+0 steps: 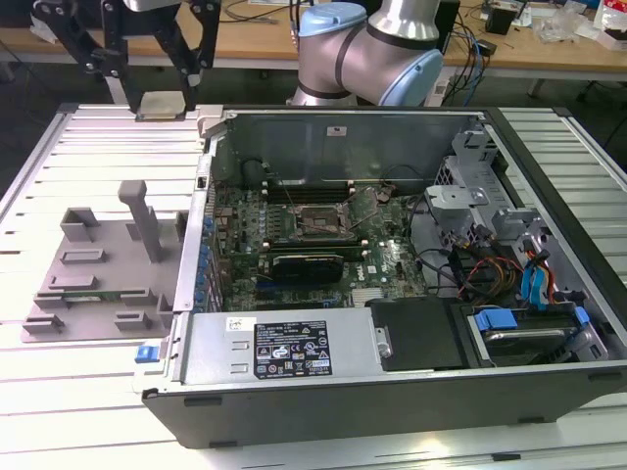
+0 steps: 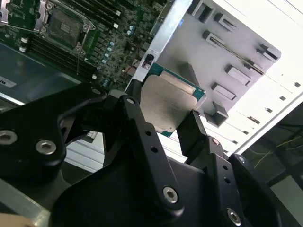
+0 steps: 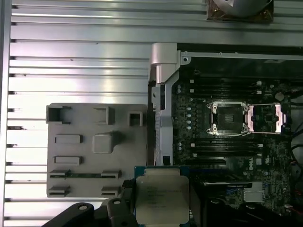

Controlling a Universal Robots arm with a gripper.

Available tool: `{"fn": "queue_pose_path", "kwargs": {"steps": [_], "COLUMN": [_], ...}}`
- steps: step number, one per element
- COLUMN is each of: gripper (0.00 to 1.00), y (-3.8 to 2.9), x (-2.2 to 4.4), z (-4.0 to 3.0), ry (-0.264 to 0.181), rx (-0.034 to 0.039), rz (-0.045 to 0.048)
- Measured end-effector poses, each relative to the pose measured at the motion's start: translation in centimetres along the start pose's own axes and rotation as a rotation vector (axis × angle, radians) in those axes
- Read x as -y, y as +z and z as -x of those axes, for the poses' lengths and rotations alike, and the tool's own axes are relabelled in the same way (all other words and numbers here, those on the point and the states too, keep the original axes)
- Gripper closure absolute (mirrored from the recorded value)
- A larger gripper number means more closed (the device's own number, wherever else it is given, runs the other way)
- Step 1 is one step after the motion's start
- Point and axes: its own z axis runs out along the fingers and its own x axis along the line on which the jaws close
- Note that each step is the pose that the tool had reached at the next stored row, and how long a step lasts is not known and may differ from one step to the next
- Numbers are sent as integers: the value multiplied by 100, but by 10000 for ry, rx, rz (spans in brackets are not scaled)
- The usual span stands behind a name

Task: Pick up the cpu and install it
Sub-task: 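Pick up the cpu and move it towards the insertion slot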

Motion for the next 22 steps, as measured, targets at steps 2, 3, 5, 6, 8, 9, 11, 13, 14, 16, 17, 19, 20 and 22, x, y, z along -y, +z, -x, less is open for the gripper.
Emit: {"fn": "queue_pose_path", "kwargs": {"steps": [2,3,5,6,8,9,11,13,14,16,17,19,20,22], "gripper": [45,45,45,45,45,45,45,45,45,45,45,45,45,45], "y": [3,5,10,12,15,19,24,34,40,55,74,88,88,108], "x": [0,1,3,3,4,5,5,7,8,9,11,12,12,13], "z": [74,122,225,259,326,402,494,609,643,704,758,800,800,855], "ry": [1,1,-2,1,1,-2,2,0,1,0,0,1,2,0], "rx": [0,0,0,0,0,0,0,-1,0,0,-1,-1,-1,-1], "rz": [1,1,1,0,0,1,0,0,0,1,1,1,0,0]}}
